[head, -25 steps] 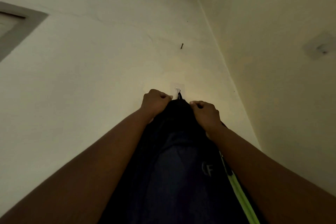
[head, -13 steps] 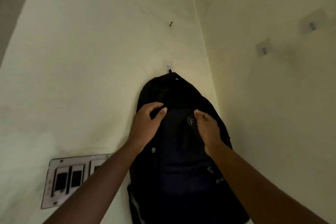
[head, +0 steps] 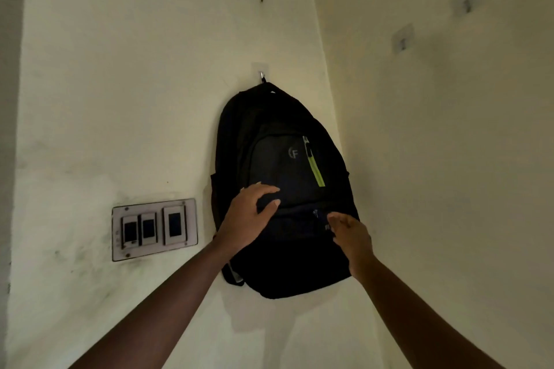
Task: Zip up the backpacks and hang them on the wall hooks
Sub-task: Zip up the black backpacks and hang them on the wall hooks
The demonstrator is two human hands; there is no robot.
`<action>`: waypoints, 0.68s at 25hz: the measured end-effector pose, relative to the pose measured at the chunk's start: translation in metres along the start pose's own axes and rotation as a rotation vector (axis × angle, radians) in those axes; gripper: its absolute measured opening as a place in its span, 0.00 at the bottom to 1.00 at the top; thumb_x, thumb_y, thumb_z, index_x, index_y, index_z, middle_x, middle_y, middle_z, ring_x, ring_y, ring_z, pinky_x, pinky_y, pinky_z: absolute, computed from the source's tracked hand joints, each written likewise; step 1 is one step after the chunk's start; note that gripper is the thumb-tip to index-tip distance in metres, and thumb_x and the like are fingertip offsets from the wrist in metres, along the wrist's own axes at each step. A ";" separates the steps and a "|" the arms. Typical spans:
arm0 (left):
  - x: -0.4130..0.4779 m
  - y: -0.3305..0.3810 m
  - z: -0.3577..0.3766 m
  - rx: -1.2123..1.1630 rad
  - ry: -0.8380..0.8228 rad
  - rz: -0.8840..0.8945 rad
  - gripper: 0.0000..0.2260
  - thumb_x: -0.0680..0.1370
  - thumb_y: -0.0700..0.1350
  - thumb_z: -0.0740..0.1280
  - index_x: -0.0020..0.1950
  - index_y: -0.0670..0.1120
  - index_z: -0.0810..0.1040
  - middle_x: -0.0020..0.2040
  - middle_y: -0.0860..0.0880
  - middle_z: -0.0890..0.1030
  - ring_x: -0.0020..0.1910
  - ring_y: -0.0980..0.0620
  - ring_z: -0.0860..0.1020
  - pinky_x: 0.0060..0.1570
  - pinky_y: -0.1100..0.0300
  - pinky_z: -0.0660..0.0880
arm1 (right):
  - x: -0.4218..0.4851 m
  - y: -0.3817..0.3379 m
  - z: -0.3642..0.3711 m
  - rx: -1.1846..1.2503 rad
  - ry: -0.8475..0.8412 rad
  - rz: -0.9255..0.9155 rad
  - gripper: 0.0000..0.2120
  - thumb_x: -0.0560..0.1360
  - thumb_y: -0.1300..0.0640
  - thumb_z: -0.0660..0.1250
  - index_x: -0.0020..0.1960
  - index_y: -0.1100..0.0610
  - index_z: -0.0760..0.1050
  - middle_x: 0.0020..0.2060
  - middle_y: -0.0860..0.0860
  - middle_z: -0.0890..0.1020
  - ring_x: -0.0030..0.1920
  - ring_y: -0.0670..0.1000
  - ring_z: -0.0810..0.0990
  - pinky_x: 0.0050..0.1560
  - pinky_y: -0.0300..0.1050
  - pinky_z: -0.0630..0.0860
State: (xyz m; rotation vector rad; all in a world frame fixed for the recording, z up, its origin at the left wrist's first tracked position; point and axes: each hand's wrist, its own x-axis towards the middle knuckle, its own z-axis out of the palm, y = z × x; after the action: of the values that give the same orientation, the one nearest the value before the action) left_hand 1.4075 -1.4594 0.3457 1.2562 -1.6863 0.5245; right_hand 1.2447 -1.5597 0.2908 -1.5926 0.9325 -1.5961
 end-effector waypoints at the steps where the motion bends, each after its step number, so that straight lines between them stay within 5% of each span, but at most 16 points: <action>1: 0.008 0.001 0.004 0.081 -0.081 0.078 0.13 0.78 0.44 0.64 0.62 0.46 0.77 0.63 0.48 0.78 0.70 0.52 0.69 0.74 0.57 0.56 | -0.003 0.002 -0.003 -0.024 0.006 0.007 0.16 0.79 0.55 0.58 0.52 0.66 0.78 0.52 0.65 0.81 0.55 0.63 0.78 0.61 0.54 0.72; 4: 0.047 0.005 0.021 0.343 -0.284 0.300 0.14 0.80 0.44 0.58 0.63 0.48 0.76 0.63 0.50 0.78 0.69 0.53 0.70 0.74 0.54 0.53 | 0.005 0.010 0.000 -0.095 -0.022 0.015 0.16 0.79 0.54 0.60 0.45 0.66 0.78 0.40 0.63 0.80 0.46 0.60 0.78 0.56 0.52 0.72; 6: 0.072 0.011 0.036 0.481 -0.316 0.371 0.14 0.80 0.47 0.57 0.62 0.50 0.78 0.61 0.50 0.79 0.65 0.50 0.73 0.70 0.53 0.60 | 0.018 0.011 0.014 -0.094 -0.061 0.015 0.13 0.77 0.52 0.63 0.41 0.60 0.77 0.34 0.56 0.77 0.39 0.54 0.76 0.50 0.50 0.74; 9: 0.100 0.011 0.070 0.670 -0.271 0.319 0.13 0.77 0.54 0.61 0.55 0.52 0.82 0.55 0.49 0.81 0.58 0.47 0.73 0.56 0.52 0.66 | 0.040 0.019 0.036 -0.110 0.009 0.013 0.14 0.74 0.51 0.68 0.48 0.62 0.81 0.40 0.56 0.80 0.47 0.57 0.80 0.46 0.46 0.73; 13: 0.114 0.004 0.117 0.769 -0.353 0.228 0.21 0.70 0.61 0.68 0.53 0.47 0.80 0.54 0.46 0.80 0.57 0.45 0.74 0.54 0.52 0.68 | 0.054 0.039 0.051 -0.082 0.117 -0.012 0.12 0.72 0.53 0.70 0.31 0.56 0.77 0.25 0.48 0.75 0.29 0.48 0.72 0.32 0.40 0.66; 17: 0.111 0.000 0.128 0.871 -0.482 0.193 0.21 0.72 0.50 0.71 0.60 0.41 0.74 0.60 0.42 0.76 0.60 0.43 0.76 0.54 0.52 0.73 | 0.047 0.050 0.047 -0.096 0.150 -0.106 0.10 0.70 0.53 0.71 0.45 0.60 0.83 0.35 0.49 0.83 0.37 0.46 0.78 0.35 0.29 0.66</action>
State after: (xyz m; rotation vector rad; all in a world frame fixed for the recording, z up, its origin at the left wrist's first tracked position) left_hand 1.3491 -1.6141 0.3814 1.9544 -2.0734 1.2386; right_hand 1.2904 -1.6262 0.2710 -1.6293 1.0318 -1.7884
